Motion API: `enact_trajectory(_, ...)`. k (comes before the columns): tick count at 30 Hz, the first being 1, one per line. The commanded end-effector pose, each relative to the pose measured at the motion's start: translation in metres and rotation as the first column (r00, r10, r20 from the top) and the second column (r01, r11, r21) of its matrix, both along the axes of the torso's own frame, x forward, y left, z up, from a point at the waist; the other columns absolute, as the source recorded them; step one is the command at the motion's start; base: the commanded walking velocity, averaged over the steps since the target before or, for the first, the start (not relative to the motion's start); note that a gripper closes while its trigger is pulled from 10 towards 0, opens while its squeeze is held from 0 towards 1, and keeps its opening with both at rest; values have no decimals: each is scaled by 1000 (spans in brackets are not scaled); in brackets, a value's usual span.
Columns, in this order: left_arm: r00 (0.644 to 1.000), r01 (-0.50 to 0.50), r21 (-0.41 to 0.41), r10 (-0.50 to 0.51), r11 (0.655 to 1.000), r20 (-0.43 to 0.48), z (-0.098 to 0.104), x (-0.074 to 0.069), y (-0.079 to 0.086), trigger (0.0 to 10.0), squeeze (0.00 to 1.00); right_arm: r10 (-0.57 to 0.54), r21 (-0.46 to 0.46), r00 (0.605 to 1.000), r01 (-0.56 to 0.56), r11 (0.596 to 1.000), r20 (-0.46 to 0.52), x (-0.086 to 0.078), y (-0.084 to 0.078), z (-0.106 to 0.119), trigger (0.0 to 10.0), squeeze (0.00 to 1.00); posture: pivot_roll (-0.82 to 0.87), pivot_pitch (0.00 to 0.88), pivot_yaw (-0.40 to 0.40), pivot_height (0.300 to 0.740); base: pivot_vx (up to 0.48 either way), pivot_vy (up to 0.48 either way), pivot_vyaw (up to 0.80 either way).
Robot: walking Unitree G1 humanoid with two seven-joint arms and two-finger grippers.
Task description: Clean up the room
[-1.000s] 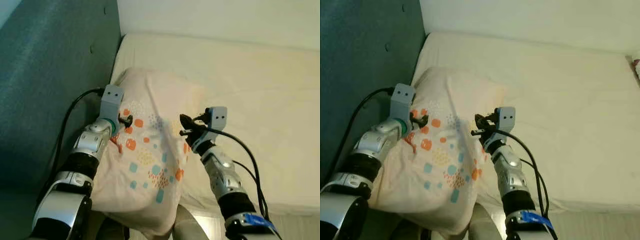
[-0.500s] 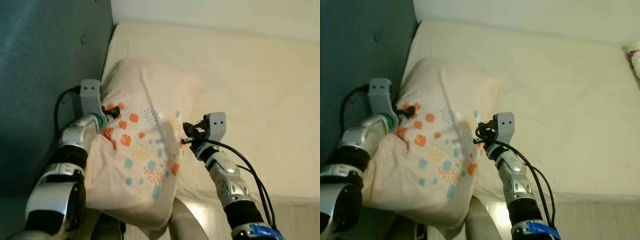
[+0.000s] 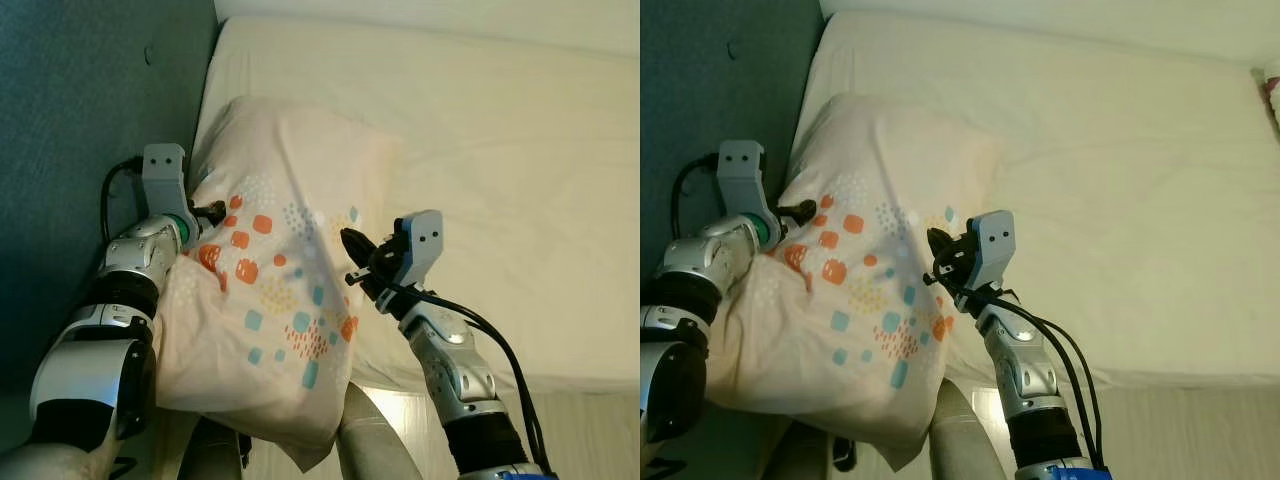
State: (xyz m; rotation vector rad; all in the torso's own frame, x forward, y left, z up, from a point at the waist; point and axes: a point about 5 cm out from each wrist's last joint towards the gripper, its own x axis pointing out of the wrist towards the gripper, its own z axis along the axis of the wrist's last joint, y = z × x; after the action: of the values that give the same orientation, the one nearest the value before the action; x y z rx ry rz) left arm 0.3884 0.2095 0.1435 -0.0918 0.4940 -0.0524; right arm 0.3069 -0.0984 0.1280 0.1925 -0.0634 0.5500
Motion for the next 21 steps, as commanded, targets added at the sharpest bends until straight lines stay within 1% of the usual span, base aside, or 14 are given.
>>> enact_trajectory(1,979,15,-65,-28,998,-200,-42,-22,4,10000,0,-5,-1,999,5,1000,-41,-6,-3,-8,10000,0,-50,408,-20,740,0,0,0)
enact_trajectory(2,974,41,-56,-52,998,-222,-47,-25,3,10000,0,-6,0,999,6,1000,-44,-6,-3,-7,10000,0,-51,407,-20,740,0,0,0)
enact_trajectory(3,974,41,-56,-52,998,-222,-47,-25,3,10000,0,-6,0,999,6,1000,-44,-6,-3,-7,10000,0,-51,407,-20,740,0,0,0)
enact_trajectory(4,969,72,-21,-75,997,-235,-52,-27,2,10000,0,-7,1,999,7,1000,-45,-6,-3,-7,10000,0,-51,407,-20,740,0,0,0)
enact_trajectory(6,969,72,-21,-75,997,-235,-52,-27,2,10000,0,-7,1,999,7,1000,-45,-6,-3,-7,10000,0,-51,407,-20,740,0,0,0)
enact_trajectory(7,966,93,3,-89,996,-243,-54,-28,2,10000,0,-7,1,999,7,1000,-48,-7,-3,-6,10000,0,-51,407,-20,740,0,0,0)
enact_trajectory(8,963,115,16,-107,993,-247,-56,-29,0,8863,0,-7,2,999,7,1000,-50,-7,-3,-6,10000,0,-54,403,-22,740,0,0,0)
enact_trajectory(9,961,128,21,-119,992,-248,-57,-29,-1,8863,0,-7,2,999,7,1000,-52,-8,-3,-5,10000,0,-54,403,-22,740,0,0,0)
enact_trajectory(10,961,139,25,-129,990,-246,-58,-29,-3,4275,0,-8,2,999,8,1000,-53,-8,-3,-4,10000,0,-54,403,-22,740,0,0,0)
enact_trajectory(12,961,139,25,-129,990,-246,-58,-29,-3,4275,0,-8,2,999,8,1000,-53,-8,-3,-4,10000,0,-54,403,-22,740,0,0,0)
enact_trajectory(13,960,144,22,-135,989,-245,-58,-29,-4,0,0,-9,3,999,9,1000,-53,-8,-4,-4,10000,0,-55,404,-23,740,0,0,0)
enact_trajectory(15,959,155,6,-149,988,-239,-57,-28,-6,0,0,-14,4,998,14,1000,-55,-7,-4,-4,10000,0,-56,405,-22,740,0,0,0)
enact_trajectory(21,963,163,-9,-161,987,-215,-53,-26,-7,0,0,-20,7,998,20,1000,-62,-7,-5,-4,10000,0,-54,408,-22,740,0,0,0)
